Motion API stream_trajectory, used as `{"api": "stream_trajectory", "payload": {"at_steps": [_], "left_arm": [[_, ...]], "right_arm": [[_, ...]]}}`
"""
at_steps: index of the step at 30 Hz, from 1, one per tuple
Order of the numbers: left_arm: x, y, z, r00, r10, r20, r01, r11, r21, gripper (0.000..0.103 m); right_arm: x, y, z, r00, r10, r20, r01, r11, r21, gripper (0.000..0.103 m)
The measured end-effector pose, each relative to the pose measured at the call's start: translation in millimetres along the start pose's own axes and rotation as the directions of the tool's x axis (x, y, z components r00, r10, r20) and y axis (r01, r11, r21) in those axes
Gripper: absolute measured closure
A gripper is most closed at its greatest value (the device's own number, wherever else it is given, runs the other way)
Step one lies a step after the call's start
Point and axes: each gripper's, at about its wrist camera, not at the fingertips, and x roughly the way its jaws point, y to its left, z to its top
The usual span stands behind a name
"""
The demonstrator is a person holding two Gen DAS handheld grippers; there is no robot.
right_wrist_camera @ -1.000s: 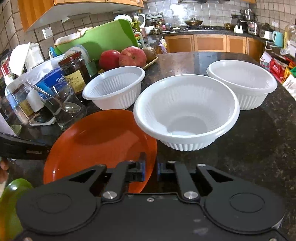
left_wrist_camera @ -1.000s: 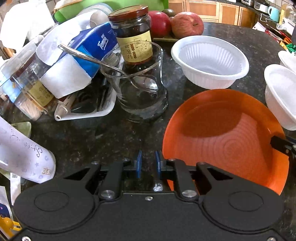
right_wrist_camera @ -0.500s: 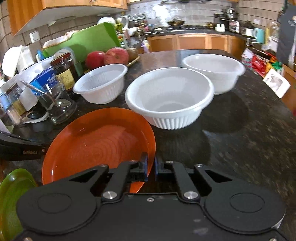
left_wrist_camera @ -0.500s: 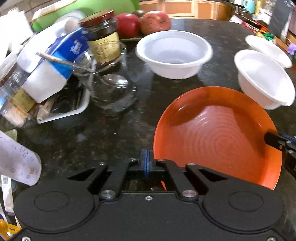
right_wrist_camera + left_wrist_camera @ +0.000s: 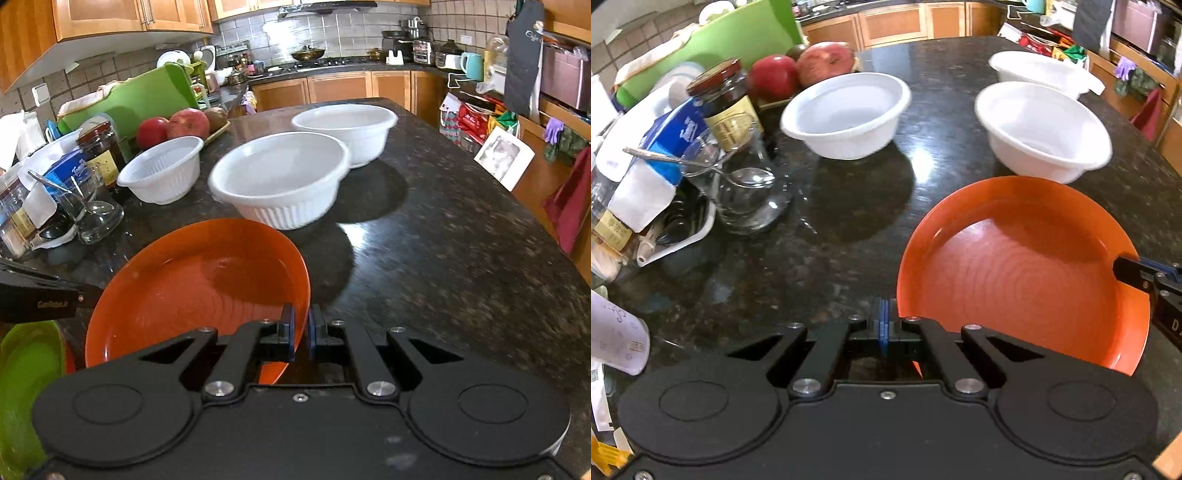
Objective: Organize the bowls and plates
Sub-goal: 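Lift the orange plate with the left gripper toward the green plate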
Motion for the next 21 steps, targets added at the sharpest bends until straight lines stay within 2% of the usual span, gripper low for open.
{"api": "stream_trajectory", "payload": {"at_steps": [4,9,15,21], "left_arm": [[0,-8,-2,1.0,-0.011,-0.007,0.011,1.0,0.001,0.103],[7,-8,-3,0.999,-0.021,-0.035,0.019,0.999,-0.041,0.103],[8,-8,-1,0.999,-0.007,-0.043,0.003,0.996,-0.089,0.103],[9,-12,2,0.999,0.013,-0.052,-0.019,0.992,-0.122,0.103]], "right_arm": [[0,-10,0,1.0,0.014,-0.002,-0.014,1.0,0.006,0.094],[5,-17,3,0.999,0.047,-0.012,-0.047,0.999,-0.014,0.094],[11,-27,3,0.996,0.09,-0.025,-0.091,0.995,-0.037,0.094],[11,-28,4,0.995,0.098,-0.019,-0.099,0.991,-0.089,0.094]]}}
